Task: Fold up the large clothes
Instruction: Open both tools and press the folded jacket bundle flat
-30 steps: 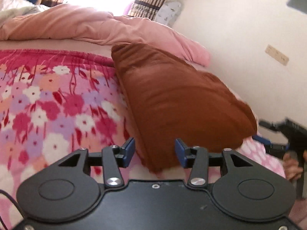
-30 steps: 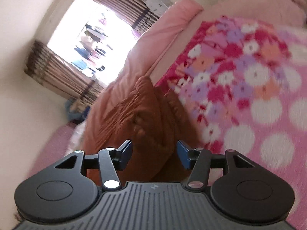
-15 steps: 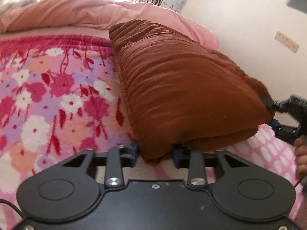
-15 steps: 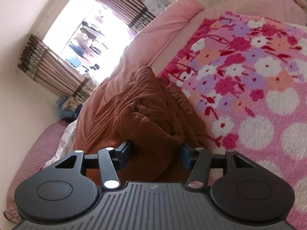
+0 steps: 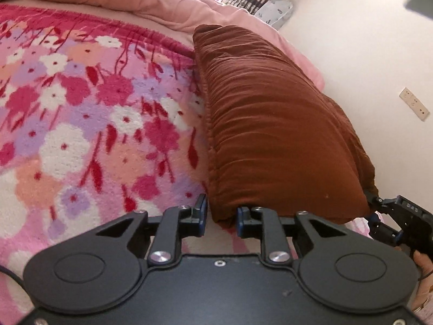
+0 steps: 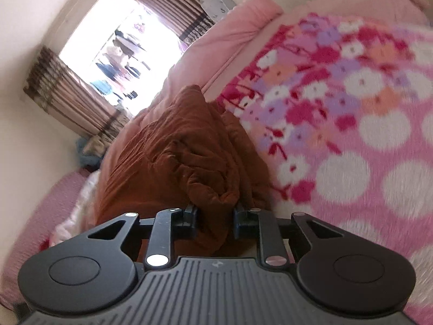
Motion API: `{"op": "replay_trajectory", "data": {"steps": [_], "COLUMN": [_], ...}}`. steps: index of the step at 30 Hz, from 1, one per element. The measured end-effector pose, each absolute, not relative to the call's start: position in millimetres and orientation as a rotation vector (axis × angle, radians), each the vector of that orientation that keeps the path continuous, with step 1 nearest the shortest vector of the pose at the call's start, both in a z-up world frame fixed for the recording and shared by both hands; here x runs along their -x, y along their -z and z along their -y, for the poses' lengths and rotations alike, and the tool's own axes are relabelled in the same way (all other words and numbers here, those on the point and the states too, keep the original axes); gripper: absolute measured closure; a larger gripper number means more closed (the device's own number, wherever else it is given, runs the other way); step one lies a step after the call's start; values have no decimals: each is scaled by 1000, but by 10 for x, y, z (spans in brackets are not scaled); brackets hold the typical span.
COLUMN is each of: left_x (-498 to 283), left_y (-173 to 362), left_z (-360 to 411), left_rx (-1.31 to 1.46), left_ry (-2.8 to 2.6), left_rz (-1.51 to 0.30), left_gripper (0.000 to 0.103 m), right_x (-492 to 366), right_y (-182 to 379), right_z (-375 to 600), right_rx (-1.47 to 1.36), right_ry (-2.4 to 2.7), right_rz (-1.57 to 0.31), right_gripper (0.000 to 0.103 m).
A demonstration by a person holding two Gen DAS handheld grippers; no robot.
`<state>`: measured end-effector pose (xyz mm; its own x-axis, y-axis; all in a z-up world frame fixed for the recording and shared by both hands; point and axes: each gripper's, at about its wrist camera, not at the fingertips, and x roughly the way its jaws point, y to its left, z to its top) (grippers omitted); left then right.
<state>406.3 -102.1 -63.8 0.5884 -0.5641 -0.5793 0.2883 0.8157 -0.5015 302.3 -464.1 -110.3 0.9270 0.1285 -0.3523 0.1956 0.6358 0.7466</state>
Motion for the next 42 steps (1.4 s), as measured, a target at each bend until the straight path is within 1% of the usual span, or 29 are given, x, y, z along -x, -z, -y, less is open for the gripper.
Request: {"op": "replay_trajectory", "data": {"steps": [1, 2, 3, 4, 5, 6, 9, 11, 12, 14, 17, 20, 21, 24, 27, 29, 33, 37, 40, 42], "left_x": [-4061, -4053, -4050, -4002, -3940, -3917, -3802, -3759, -3754, -3766, -3816, -3911, -3939, -4021, -4046, -4079, -4152, -4156, -4137, -4158], "left_y": [621, 586, 557, 486, 428, 375, 137, -65, -147, -296, -377, -312, -277, -136, -6, 77, 185, 167, 10, -163], "left_z": [1016, 1011, 996, 965, 925, 891, 807, 829, 854, 970, 1225, 1449, 1507, 1649, 1686, 1656, 1605, 1601, 1596, 1603], "left_rx": [377, 377, 373, 368, 361, 350, 299, 270, 269, 263, 228, 229, 226, 210, 193, 194, 236, 236, 234, 216], "left_ry": [516, 528, 535, 536, 542, 545, 520, 512, 524, 553, 586, 637, 645, 645, 642, 644, 648, 644, 647, 643], "left_rz": [-803, -809, -809, -798, -786, -776, -701, -641, -620, -587, -567, -608, -619, -661, -677, -686, -703, -708, -706, -662], "left_gripper": [78, 77, 77, 77, 76, 76, 73, 66, 64, 64, 64, 64, 64, 65, 65, 63, 65, 65, 65, 61], "right_x": [-3003, -2973, -2941, -2896, -2841, -2783, -2620, -2523, -2501, -2503, -2597, -2761, -2820, -2936, -2997, -3020, -3028, -3020, -2991, -2992], "right_y": [1126, 1132, 1117, 1080, 1013, 927, 647, 425, 328, 140, -25, -17, 14, 150, 301, 386, 474, 463, 372, 254], "right_z": [4655, 4671, 4676, 4669, 4653, 4630, 4519, 4398, 4336, 4184, 3958, 3775, 3745, 3662, 3611, 3619, 3626, 3600, 3591, 3615], "right_rx": [-905, -927, -932, -920, -888, -843, -685, -567, -525, -447, -348, -270, -258, -241, -218, -229, -246, -240, -241, -243], "right_ry": [28, 21, 19, 25, 45, 66, 131, 157, 151, 145, 143, 182, 188, 206, 238, 239, 235, 232, 230, 215], "right_rz": [-386, -377, -369, -361, -358, -352, -317, -274, -260, -245, -244, -280, -298, -352, -396, -416, -430, -436, -434, -406], "right_gripper": [74, 70, 63, 59, 50, 48, 48, 49, 51, 55, 59, 61, 63, 65, 66, 66, 67, 67, 67, 67]}}
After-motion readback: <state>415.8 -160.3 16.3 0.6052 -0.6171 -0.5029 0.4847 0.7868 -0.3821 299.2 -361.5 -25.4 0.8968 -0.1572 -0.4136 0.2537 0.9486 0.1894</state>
